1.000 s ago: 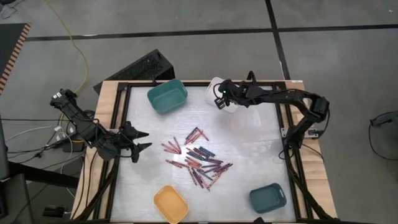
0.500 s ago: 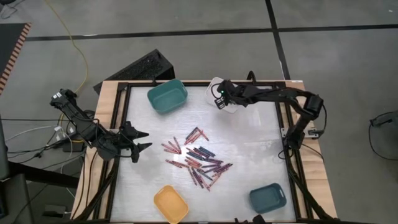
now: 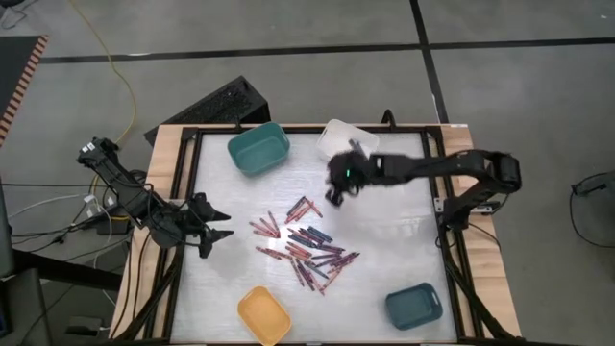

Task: Sort crayons
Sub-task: Put the blue crayon into the white bin

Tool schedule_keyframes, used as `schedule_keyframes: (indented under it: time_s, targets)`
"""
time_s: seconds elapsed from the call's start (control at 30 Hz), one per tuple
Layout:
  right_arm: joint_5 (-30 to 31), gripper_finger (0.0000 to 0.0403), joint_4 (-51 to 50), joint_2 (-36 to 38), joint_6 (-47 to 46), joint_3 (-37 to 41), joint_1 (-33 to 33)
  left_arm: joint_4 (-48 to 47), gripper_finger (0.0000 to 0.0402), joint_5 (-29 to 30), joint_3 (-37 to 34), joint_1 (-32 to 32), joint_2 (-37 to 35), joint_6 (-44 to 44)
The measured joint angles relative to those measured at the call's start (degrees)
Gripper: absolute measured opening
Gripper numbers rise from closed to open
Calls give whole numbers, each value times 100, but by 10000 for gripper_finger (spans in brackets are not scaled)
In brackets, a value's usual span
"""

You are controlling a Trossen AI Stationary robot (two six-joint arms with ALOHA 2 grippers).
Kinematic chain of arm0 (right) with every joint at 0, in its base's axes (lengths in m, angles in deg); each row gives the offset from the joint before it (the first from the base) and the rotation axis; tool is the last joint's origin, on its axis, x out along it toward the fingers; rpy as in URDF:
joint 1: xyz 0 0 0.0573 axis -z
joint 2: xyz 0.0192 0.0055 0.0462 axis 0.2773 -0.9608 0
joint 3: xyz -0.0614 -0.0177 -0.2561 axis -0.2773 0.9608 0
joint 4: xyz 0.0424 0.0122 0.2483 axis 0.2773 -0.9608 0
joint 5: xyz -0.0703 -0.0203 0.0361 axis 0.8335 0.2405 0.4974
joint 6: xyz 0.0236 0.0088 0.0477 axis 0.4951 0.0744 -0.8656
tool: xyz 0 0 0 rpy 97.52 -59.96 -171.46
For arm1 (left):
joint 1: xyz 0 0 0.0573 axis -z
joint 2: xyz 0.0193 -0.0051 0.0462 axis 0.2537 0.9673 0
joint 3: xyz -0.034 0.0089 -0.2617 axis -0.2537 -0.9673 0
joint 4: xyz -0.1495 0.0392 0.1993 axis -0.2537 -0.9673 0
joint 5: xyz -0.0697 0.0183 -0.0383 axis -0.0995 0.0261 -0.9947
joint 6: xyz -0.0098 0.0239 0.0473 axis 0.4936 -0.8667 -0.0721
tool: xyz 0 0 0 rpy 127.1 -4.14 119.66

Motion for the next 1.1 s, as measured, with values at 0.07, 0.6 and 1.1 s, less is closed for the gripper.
schedule_keyframes:
  time_s: [0.07, 0.6, 1.1]
  targets:
    - [20, 84, -4, -57, -26, 5, -478, 0, 228, 9, 0, -2, -2, -8]
    - [724, 83, 648, -1465, -439, 41, -1804, 4, 228, 467, 0, -2, -1, -253]
    - [619, 83, 1019, -1825, -452, 38, -1848, 29, 228, 530, 0, -2, 1, -227]
